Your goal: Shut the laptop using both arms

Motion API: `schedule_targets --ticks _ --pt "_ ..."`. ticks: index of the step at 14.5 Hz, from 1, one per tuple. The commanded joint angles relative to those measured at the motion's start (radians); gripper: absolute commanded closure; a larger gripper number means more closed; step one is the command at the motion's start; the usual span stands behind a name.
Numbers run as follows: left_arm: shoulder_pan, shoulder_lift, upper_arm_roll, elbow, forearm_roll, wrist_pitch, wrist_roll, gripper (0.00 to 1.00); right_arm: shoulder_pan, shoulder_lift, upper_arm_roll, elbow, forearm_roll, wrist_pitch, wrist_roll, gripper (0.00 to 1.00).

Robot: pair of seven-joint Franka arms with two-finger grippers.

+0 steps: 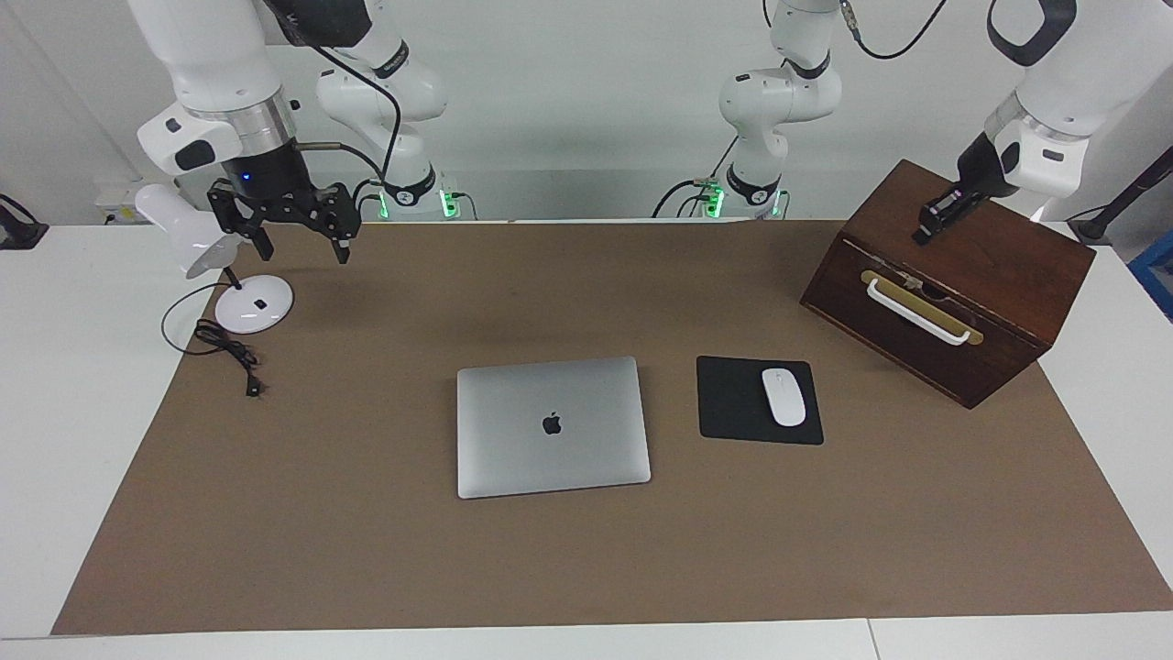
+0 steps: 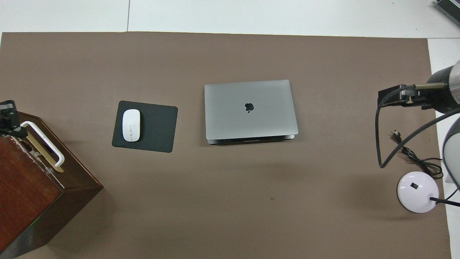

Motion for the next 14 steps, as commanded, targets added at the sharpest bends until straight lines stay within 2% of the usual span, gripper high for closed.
schedule_targets --ticks 1,5,8,14 --pt "-0.014 -0.011 -0.002 -0.007 0.057 -0.047 0.059 1.0 -0.036 -0.031 0.01 -0.044 0.036 0.03 -0.032 0.0" --pt "-0.014 -0.031 -0.005 -0.01 0.061 -0.053 0.07 1.0 -0.043 -0.031 0.01 -0.072 0.034 0.063 -0.046 0.0" --pt "-0.014 -0.017 -0.008 0.019 0.061 -0.064 0.096 1.0 -0.045 -0.031 0.01 -0.072 0.034 0.064 -0.046 0.0" --pt "-0.017 -0.006 -0.094 0.055 0.061 -0.096 0.096 1.0 -0.04 -0.033 0.01 -0.072 0.034 0.056 -0.045 0.0"
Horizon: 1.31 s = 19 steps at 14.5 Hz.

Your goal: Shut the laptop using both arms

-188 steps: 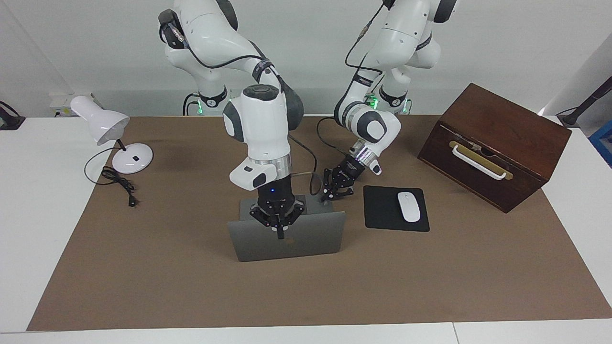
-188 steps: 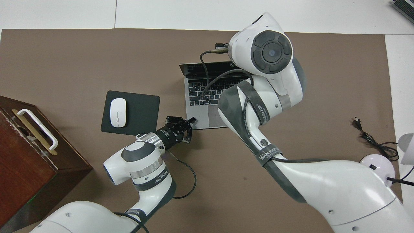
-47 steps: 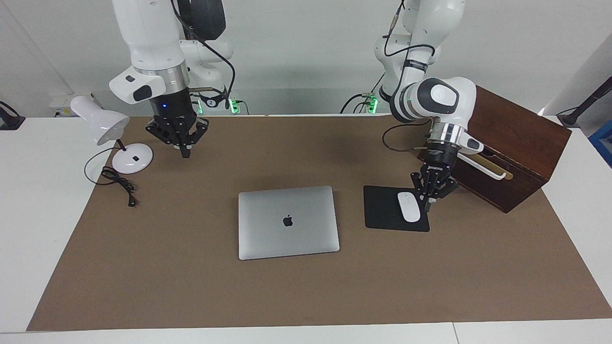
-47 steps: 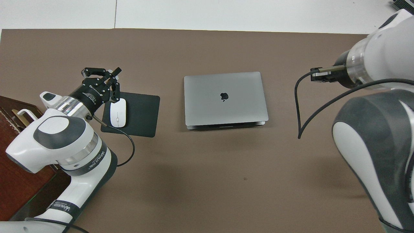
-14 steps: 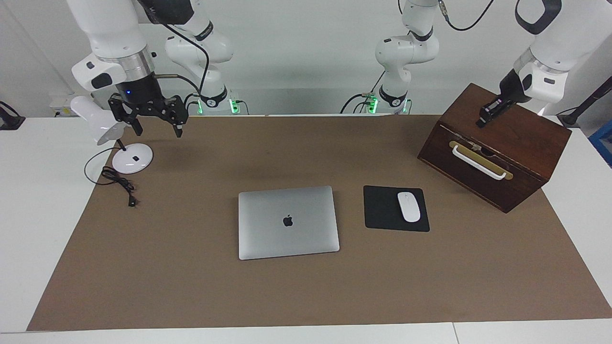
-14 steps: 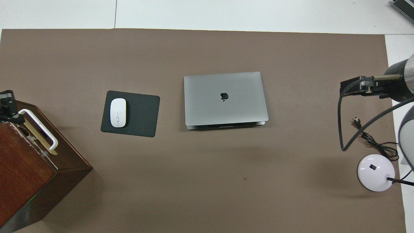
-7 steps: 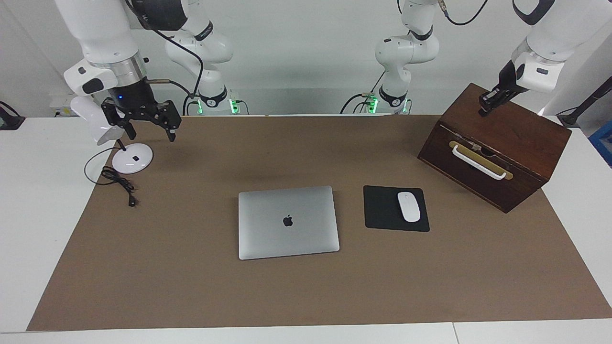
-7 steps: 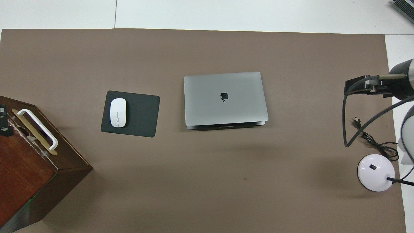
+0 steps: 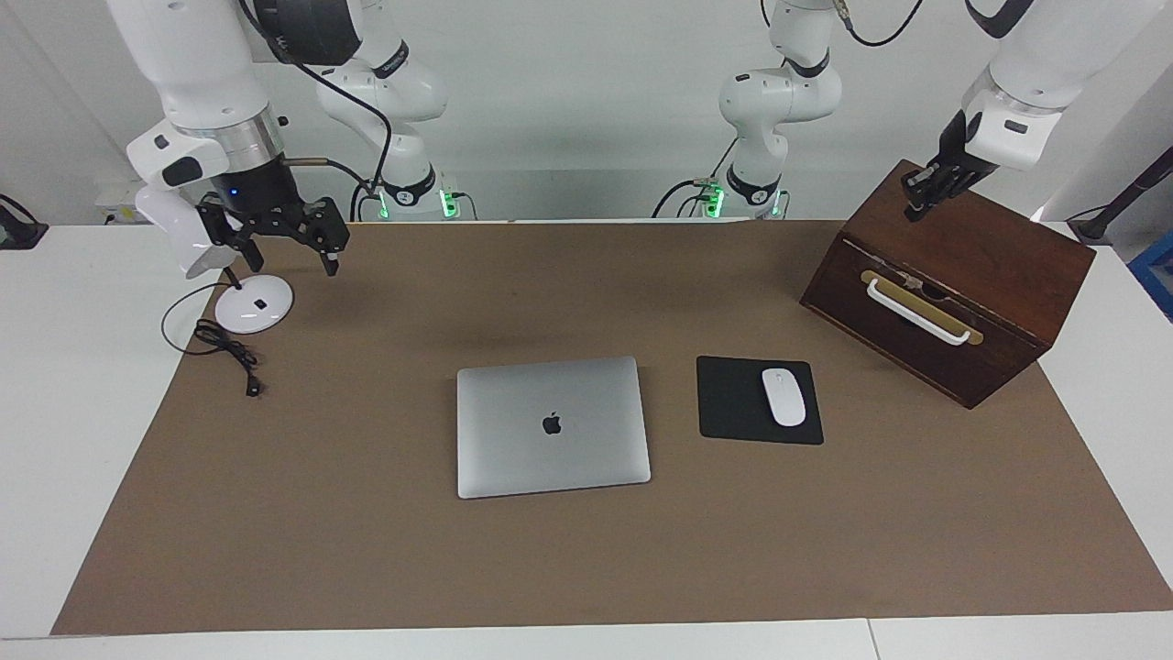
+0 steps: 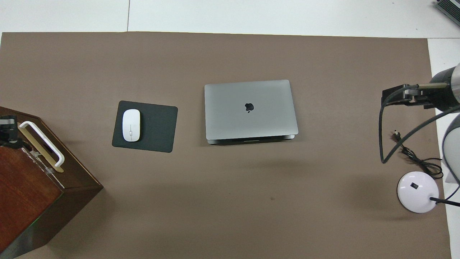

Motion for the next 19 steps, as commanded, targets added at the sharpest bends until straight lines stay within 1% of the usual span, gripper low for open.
schedule_targets --ticks 1,4,10,14,15,16,17,18,19 --pt "-0.01 0.011 -0.021 0.024 0.021 -0.03 0.012 1.0 -0.019 -0.029 0.009 -0.035 0.034 0.015 -0.028 0.0" --pt "-0.01 0.011 -0.053 0.022 0.019 -0.023 0.014 1.0 -0.019 -0.029 0.011 -0.035 0.034 0.015 -0.029 0.0" --pt "-0.008 -0.003 -0.055 -0.008 0.01 0.019 0.055 1.0 -0.019 -0.024 0.011 -0.027 0.034 0.013 -0.045 0.0" --pt "-0.004 -0.02 -0.055 -0.05 0.006 0.065 0.058 1.0 -0.019 0.004 0.011 -0.021 0.034 0.007 -0.045 0.0" --pt "0.002 -0.025 -0.053 -0.06 0.0 0.072 0.058 0.94 -0.021 0.004 0.011 -0.022 0.034 0.006 -0.045 0.0" --pt "0.006 -0.026 -0.052 -0.062 -0.004 0.076 0.058 0.78 -0.022 0.007 0.012 -0.021 0.034 0.006 -0.045 0.0" --pt "0.006 -0.025 -0.052 -0.062 -0.004 0.076 0.058 0.7 -0.022 0.01 0.011 -0.019 0.034 0.007 -0.045 0.0" --pt "0.006 -0.026 -0.05 -0.062 -0.004 0.076 0.057 0.4 -0.022 0.01 0.011 -0.019 0.034 0.007 -0.045 0.0" --pt "0.004 -0.028 -0.049 -0.064 -0.004 0.074 0.052 0.0 -0.024 0.016 0.011 -0.018 0.034 0.007 -0.043 0.0"
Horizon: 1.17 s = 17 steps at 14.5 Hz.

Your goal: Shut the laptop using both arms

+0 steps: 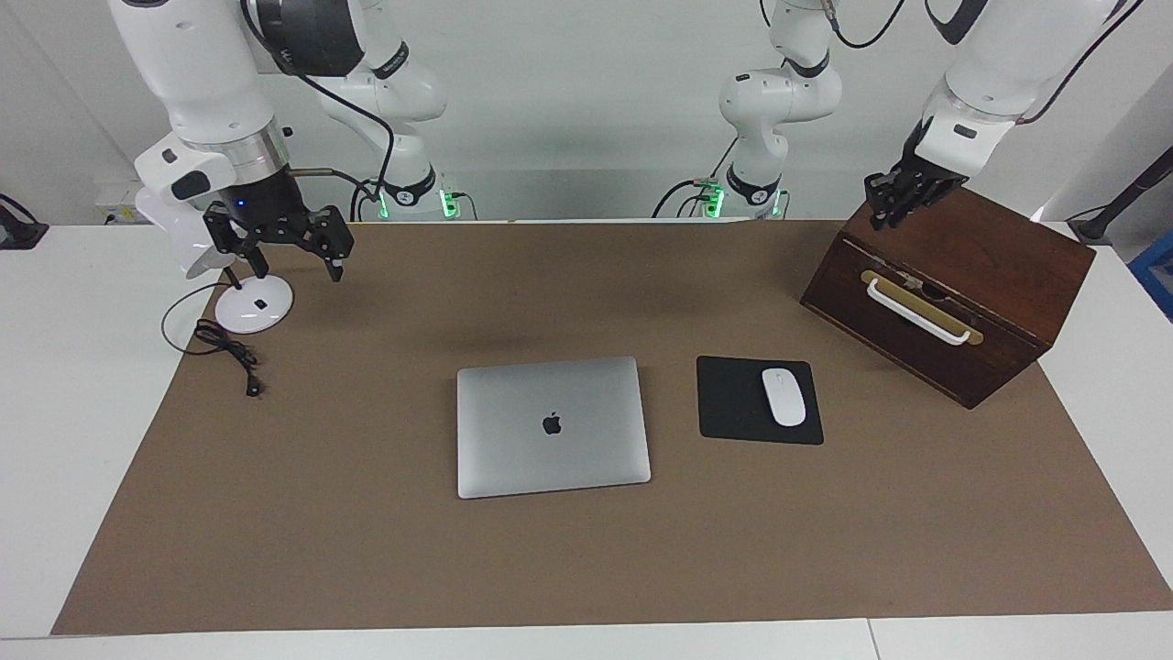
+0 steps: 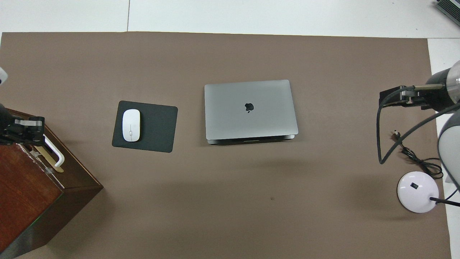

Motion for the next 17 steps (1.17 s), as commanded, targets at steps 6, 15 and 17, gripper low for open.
schedule_targets --ticks 6,15,17 --pt "0.006 -0.034 0.009 -0.049 -0.003 0.056 0.005 0.0 -0.021 -0.02 0.007 -0.007 0.034 0.003 -0.031 0.0" --pt "0.029 -0.028 0.013 -0.048 0.003 0.124 0.008 0.0 -0.015 -0.023 0.007 0.003 0.077 -0.029 0.009 0.0" --pt "0.029 -0.025 0.013 -0.043 0.007 0.133 0.008 0.0 -0.016 -0.023 0.007 0.003 0.077 -0.031 0.009 0.0"
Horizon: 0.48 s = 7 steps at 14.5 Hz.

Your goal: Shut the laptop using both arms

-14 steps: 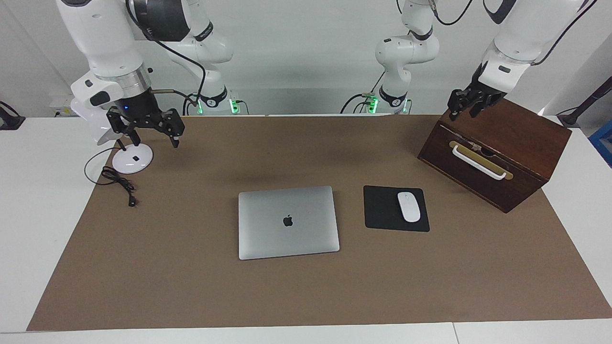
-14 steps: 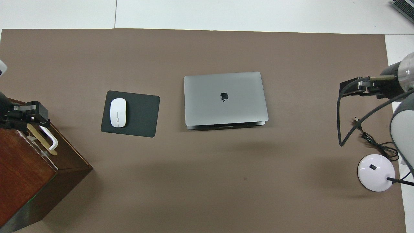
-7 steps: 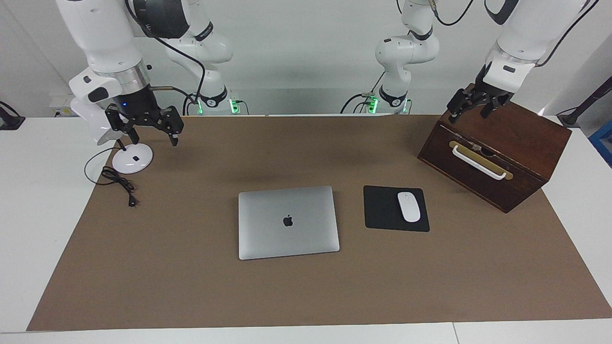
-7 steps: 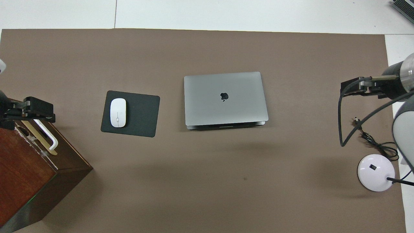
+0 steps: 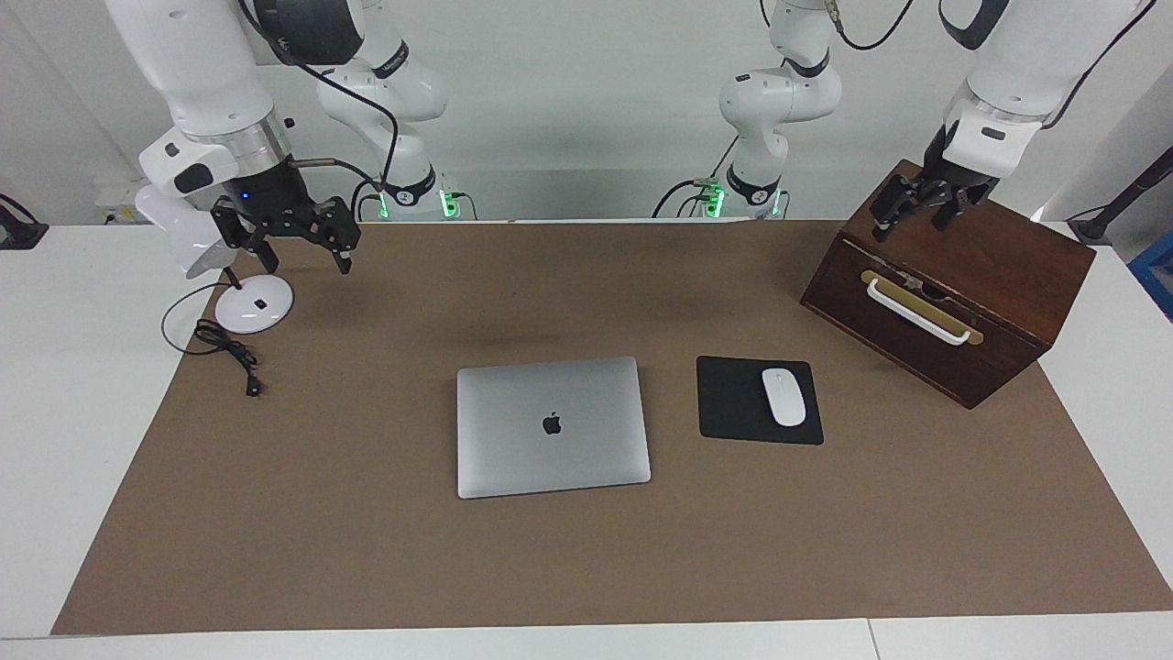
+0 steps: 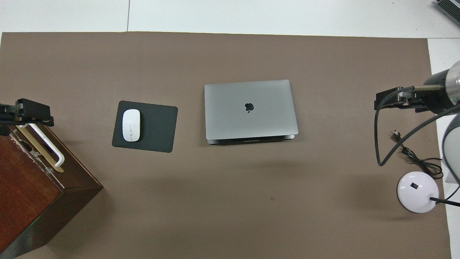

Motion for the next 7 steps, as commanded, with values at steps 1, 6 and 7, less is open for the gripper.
schedule_targets --ticks 1,6,7 --pt "0.012 -0.022 -0.005 -0.024 0.01 0.031 0.009 0.0 -0.016 -0.01 0.007 0.0 0.025 -0.012 0.006 0.0" --pt "0.017 -0.017 -0.003 -0.014 0.031 0.041 0.015 0.0 -0.019 -0.01 0.006 -0.003 0.023 -0.008 0.006 0.0" --pt "0.017 -0.018 -0.003 -0.014 0.033 0.042 0.015 0.0 -0.021 -0.01 0.006 -0.005 0.023 -0.006 0.006 0.0"
